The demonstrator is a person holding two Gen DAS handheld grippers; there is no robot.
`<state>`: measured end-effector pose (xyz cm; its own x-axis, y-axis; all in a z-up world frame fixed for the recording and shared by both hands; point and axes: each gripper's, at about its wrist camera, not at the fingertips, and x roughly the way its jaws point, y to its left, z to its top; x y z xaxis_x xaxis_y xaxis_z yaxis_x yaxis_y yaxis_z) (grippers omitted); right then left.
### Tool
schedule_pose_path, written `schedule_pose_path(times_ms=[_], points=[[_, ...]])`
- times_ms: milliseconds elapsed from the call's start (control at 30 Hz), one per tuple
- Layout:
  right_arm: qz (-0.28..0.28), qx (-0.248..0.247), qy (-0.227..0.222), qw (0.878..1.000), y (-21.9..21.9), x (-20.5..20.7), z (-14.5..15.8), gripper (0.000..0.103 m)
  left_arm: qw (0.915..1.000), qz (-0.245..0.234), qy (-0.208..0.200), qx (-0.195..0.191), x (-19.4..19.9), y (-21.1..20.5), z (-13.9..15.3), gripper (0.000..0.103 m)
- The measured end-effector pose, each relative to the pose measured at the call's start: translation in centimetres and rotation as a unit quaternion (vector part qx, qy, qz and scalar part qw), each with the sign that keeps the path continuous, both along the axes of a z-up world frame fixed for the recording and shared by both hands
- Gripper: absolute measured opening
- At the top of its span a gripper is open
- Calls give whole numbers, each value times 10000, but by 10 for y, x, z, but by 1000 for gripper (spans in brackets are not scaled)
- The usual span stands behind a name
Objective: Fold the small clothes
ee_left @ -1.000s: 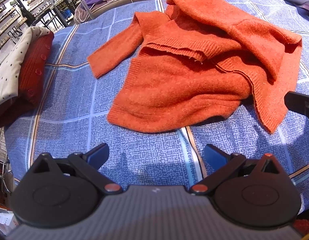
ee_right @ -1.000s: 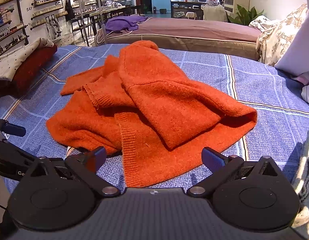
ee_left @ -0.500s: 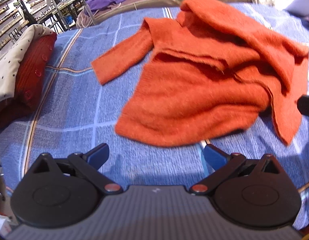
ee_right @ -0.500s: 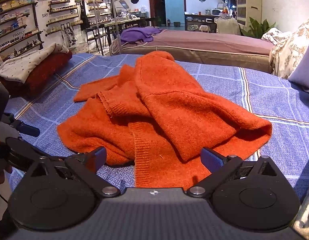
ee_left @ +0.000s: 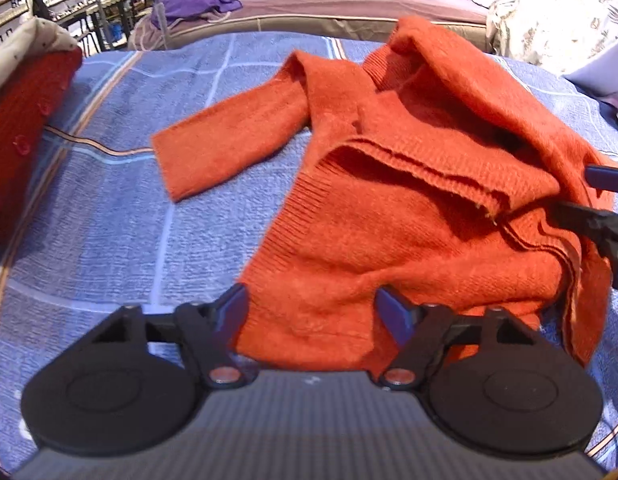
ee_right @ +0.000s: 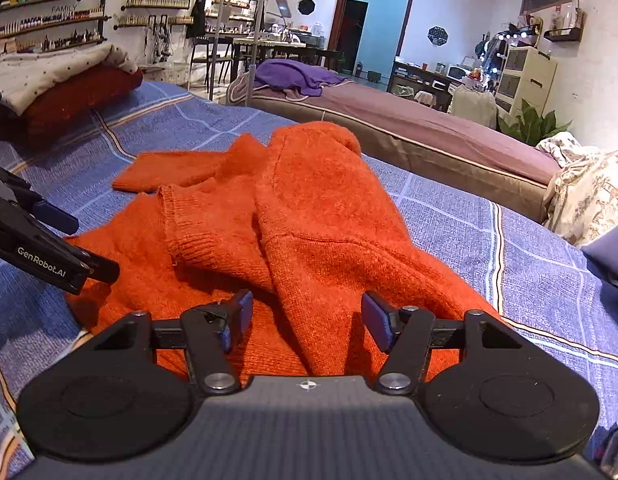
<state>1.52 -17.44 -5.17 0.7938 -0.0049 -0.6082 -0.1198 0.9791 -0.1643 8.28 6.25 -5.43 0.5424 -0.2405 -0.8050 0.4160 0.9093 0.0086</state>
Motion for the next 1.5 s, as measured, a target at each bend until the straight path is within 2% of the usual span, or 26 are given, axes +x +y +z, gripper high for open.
schedule_pose_path(times_ms=[33, 133, 200, 267, 367, 500, 633, 767, 900, 933, 1100, 1167, 1200, 1233, 1267, 1300, 1333, 1367, 1400, 1433, 1500], points=[[-16, -59, 51, 10000, -2, 1, -2, 70, 10000, -29, 4, -74, -1, 0, -1, 52], [-109, -39, 20, 9999, -9, 0, -1, 42, 9997, -112, -9, -236, -6, -2, -1, 34], [-118, 46, 26, 9999, -12, 2, 0, 36, 9995, -108, 10, -312, -8, -1, -1, 29], [-103, 112, 25, 9999, -15, 4, 3, 26, 9988, -90, 57, -477, -8, 2, 1, 19], [-166, 225, -99, 9996, -23, 5, 13, 12, 9976, -98, 122, -672, -9, 7, 7, 13], [-524, 364, -398, 9972, -49, 12, 36, 10, 9962, -92, 193, -846, -15, 14, 14, 12], [-927, 54, -611, 9938, -87, 29, 50, 8, 9956, -259, 249, -870, -28, 14, 18, 12], [-1479, -176, -592, 9871, -136, 61, 51, 8, 9907, -414, 581, -1162, -40, 14, 17, 12], [-2107, -73, -472, 9764, -180, 92, 46, 7, 9937, -505, 533, -851, -57, 6, 14, 15], [-2168, -126, -426, 9752, -187, 101, 45, 7, 9937, -523, 558, -820, -61, 4, 13, 19], [-2177, -1049, -201, 9702, -197, 143, 45, 6, 9918, -565, 749, -862, -76, 5, 12, 25], [-2346, -1304, -64, 9633, -204, 157, 44, 6, 9926, -550, 712, -815, -79, 5, 12, 35], [-2484, -1305, 68, 9598, -209, 163, 42, 8, 9928, -534, 698, -814, -79, 5, 13, 38], [-2615, -1172, 182, 9579, -212, 166, 40, 21, 9929, -511, 687, -829, -79, 6, 13, 46], [-2694, -884, 140, 9589, -212, 162, 42, 27, 9930, -477, 671, -848, -79, 8, 14, 51], [-2637, -573, -58, 9629, -206, 154, 45, 38, 9931, -441, 660, -864, -78, 9, 14, 53], [-2408, -271, -249, 9699, -195, 145, 47, 55, 9931, -411, 672, -866, -77, 10, 13, 58], [-2157, -91, -308, 9759, -182, 138, 48, 69, 9933, -394, 691, -844, -75, 10, 12, 59], [-1927, 36, -332, 9807, -166, 129, 48, 92, 9935, -387, 706, -808, -74, 10, 11, 59], [-1644, 212, -354, 9855, -149, 119, 49, 101, 9936, -394, 717, -776, -73, 9, 11, 59], [-841, 740, -197, 9935, -112, 99, 51, 101, 9938, -425, 718, -739, -72, 8, 10, 59]])
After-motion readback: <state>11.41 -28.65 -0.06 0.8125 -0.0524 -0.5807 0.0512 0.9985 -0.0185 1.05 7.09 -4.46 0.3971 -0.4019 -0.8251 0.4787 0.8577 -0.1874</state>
